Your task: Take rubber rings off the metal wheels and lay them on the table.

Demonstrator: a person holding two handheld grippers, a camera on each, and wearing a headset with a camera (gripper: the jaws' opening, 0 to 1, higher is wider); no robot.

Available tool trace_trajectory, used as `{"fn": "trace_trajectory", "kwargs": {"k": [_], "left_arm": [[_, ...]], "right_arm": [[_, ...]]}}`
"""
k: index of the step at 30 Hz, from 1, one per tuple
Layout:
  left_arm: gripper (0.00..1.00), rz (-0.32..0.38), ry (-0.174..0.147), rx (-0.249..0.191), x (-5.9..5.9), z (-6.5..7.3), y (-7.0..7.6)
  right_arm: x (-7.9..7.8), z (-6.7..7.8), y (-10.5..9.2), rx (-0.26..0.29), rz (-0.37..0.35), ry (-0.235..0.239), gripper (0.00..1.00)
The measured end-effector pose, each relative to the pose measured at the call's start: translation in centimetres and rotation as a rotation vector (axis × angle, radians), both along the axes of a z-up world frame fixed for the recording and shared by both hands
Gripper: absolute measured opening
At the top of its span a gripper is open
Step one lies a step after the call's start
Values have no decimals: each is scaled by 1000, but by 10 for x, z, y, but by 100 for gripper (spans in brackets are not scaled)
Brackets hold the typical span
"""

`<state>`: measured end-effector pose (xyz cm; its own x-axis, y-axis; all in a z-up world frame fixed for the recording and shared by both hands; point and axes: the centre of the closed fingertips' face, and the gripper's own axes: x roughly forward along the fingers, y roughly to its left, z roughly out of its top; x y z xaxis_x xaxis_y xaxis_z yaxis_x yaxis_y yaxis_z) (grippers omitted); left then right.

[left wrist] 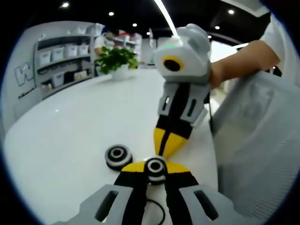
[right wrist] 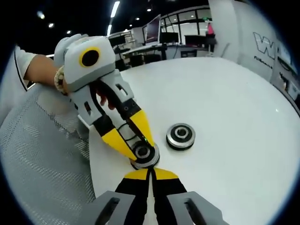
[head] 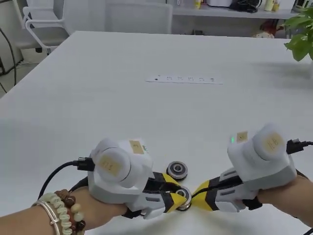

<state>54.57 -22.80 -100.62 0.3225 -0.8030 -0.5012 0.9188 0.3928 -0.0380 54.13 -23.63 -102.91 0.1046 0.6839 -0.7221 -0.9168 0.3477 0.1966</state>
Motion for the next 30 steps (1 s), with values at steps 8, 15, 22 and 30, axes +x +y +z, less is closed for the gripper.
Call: {"fn": "trace_trajectory", "kwargs": {"k": [8,15,22,30], "left_arm": [[15,-9,-5,0,0,0,0],[15,-11,-4,-1,0,0,0],[15,-18,-6,1,0,0,0],[14,-21,-16,5,0,0,1]], "right_arm": [[2,5,-3,43,-98,102,0],[2,13,-2,129,-191,223,0],[3,16,0,189,-243,297,0],[-1,20,6,217,-267,331,0]]}}
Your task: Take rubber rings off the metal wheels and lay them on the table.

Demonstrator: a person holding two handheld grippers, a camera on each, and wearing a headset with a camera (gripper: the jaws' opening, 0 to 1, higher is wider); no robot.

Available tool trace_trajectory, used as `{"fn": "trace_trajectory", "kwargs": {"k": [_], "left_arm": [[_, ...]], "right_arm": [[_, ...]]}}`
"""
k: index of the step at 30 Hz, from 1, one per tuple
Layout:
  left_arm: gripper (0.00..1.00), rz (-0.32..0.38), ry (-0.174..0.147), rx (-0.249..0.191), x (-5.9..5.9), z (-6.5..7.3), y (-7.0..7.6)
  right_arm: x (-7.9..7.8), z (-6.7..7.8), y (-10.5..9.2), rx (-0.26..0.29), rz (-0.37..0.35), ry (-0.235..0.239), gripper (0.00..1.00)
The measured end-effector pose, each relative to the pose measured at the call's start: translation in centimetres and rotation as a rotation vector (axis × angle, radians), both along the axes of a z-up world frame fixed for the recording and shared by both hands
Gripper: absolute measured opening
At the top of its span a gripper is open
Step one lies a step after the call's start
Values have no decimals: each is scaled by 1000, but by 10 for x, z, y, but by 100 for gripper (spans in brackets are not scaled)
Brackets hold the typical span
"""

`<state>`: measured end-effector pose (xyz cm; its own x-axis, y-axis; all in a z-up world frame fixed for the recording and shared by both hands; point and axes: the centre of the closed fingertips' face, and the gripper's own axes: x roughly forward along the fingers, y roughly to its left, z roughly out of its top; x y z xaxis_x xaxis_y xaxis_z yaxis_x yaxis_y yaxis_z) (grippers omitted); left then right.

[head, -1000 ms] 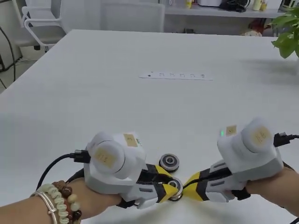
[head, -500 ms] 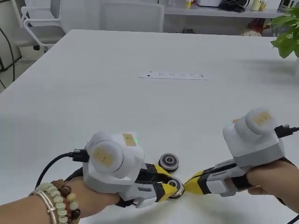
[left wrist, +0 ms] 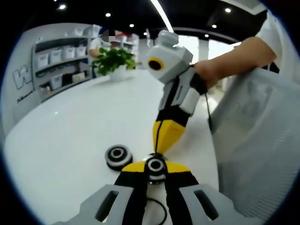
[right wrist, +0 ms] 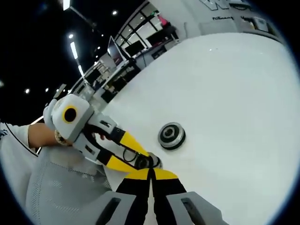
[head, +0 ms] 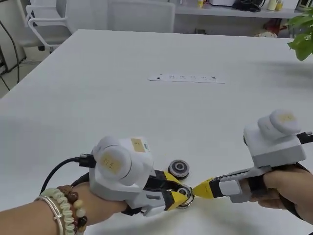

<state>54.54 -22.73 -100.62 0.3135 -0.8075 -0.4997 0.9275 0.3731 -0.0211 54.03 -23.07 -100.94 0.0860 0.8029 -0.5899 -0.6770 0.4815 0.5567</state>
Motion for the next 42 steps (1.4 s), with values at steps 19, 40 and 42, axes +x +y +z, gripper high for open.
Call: {"fn": "trace_trajectory", "kwargs": {"k": [19,40,42], "left_arm": [[14,2,-2,-5,0,0,1],[14,2,-2,-8,1,-1,0],[14,3,-1,-10,1,0,1]], "right_arm": [[3,4,4,20,19,-8,0],[-3,8,9,49,49,-2,0],[-2,8,10,47,50,-12,0]]}}
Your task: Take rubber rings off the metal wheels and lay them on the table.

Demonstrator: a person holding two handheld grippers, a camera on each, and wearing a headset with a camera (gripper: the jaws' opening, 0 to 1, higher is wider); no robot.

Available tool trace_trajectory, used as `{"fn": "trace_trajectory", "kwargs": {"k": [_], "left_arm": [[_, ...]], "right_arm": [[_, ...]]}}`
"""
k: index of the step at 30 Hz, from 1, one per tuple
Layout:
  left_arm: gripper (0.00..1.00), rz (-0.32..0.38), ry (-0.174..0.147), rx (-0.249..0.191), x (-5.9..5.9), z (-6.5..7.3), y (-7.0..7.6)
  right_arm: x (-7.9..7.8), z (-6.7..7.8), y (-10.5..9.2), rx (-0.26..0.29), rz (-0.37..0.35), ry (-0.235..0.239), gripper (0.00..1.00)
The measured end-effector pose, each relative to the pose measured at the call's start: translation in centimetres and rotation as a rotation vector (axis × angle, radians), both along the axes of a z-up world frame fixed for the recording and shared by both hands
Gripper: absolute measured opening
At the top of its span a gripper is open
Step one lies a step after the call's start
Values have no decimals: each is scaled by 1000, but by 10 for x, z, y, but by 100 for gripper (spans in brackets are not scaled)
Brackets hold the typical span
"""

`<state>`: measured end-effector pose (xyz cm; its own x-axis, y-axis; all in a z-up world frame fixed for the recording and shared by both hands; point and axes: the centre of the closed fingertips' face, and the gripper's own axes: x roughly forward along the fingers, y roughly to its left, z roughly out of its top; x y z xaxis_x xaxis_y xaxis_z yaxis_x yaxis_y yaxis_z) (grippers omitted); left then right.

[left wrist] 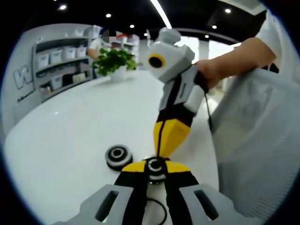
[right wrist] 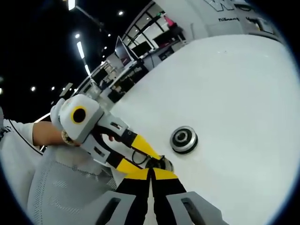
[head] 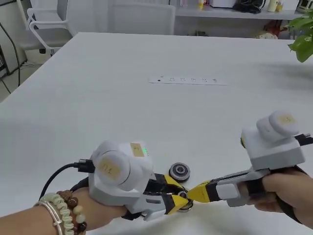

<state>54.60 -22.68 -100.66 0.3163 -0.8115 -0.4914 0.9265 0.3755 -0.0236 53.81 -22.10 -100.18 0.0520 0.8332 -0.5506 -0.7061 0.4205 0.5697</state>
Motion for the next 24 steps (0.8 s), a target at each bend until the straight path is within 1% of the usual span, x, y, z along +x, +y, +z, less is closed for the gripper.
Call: {"fn": "trace_trajectory", "kwargs": {"k": [2,3,4,5,11,15,16,17,18,20,23,24], "left_arm": [[14,0,0,-1,0,0,0],[14,0,0,-1,0,0,0],[14,0,0,-2,0,0,0],[14,1,0,-2,0,0,0],[14,1,0,-4,0,0,0],[14,0,0,-4,0,0,0],[14,0,0,-5,0,0,0],[14,1,0,-5,0,0,0],[14,1,0,-5,0,0,0],[14,5,6,-8,0,0,0],[14,6,9,-14,0,0,0],[14,7,11,-14,0,0,0]], "right_arm": [[1,3,3,20,-9,4,0],[1,3,3,21,-11,6,0],[2,5,4,31,-16,1,0],[2,4,3,22,-13,3,0],[0,5,4,31,-16,7,0],[-1,6,4,43,-27,24,0],[0,7,4,48,-37,25,0],[4,10,5,65,-64,25,0],[5,10,4,58,-69,29,0],[6,6,1,41,-69,20,0],[5,-1,-2,5,-61,18,0],[5,-2,-2,2,-61,19,0]]}}
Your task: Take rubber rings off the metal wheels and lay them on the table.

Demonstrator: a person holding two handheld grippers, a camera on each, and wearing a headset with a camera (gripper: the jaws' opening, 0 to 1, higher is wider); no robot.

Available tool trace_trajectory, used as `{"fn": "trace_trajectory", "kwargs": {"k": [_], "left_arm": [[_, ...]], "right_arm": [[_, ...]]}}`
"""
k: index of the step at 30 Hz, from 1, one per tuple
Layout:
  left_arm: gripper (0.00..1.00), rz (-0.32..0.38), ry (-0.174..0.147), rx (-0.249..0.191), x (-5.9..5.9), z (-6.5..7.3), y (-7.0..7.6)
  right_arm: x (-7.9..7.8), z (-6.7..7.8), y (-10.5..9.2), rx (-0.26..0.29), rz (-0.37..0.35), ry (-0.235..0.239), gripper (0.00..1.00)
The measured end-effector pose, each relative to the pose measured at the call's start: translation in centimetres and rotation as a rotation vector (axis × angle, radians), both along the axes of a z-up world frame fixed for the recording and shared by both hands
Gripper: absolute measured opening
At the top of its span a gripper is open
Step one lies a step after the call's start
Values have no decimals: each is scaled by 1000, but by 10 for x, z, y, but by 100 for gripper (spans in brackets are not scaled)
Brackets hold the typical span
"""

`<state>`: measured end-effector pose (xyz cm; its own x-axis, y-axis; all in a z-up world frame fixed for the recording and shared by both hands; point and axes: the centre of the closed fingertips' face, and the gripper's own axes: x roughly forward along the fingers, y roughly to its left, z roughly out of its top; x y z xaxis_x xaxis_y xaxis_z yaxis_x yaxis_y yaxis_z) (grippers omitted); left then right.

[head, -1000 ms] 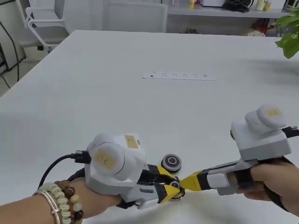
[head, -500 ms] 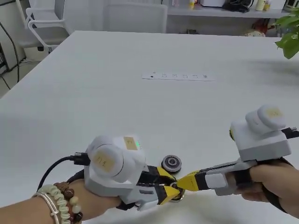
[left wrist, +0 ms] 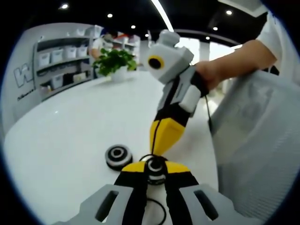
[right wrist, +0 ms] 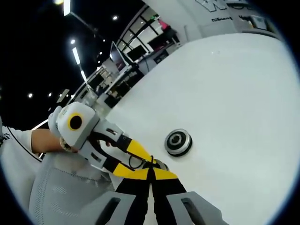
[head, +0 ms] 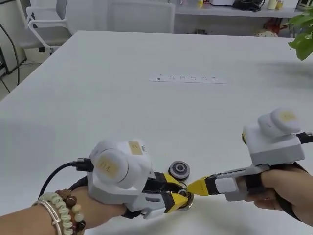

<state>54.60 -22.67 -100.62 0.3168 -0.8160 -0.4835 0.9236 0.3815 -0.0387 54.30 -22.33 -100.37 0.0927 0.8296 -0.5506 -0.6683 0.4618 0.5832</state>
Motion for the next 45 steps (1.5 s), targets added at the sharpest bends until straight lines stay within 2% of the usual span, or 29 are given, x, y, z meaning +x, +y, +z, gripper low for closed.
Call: {"fn": "trace_trajectory", "kwargs": {"k": [3,6,10,13,15,19,23,27,32,36,41,43,45], "left_arm": [[14,1,0,3,0,0,0],[14,20,32,0,1,1,0],[16,-4,17,34,-2,0,0],[18,-1,29,46,-2,4,0],[19,-5,6,29,0,13,0],[23,18,-2,-5,5,25,3],[28,42,-25,-7,11,36,12],[32,67,-35,-30,15,48,19],[37,58,-94,-10,17,61,28],[41,53,-117,-24,16,73,31],[46,45,-134,-56,14,90,34],[47,37,-129,-63,12,94,36],[48,35,-144,-82,11,102,39]], "right_arm": [[0,-1,0,-13,-1,-1,0],[-1,-1,0,-22,2,-7,0],[-1,0,0,-30,5,-16,0],[0,1,0,-25,-3,-16,0],[0,2,0,-23,-5,-15,0],[3,5,-1,-11,-20,-14,0],[5,7,-2,3,-30,-4,0],[5,11,-1,19,-36,-7,0],[5,15,1,28,-37,-13,0],[7,21,3,50,-42,-23,0],[8,28,7,75,-43,-35,0],[8,31,9,82,-41,-40,0],[8,33,10,88,-36,-47,0]]}}
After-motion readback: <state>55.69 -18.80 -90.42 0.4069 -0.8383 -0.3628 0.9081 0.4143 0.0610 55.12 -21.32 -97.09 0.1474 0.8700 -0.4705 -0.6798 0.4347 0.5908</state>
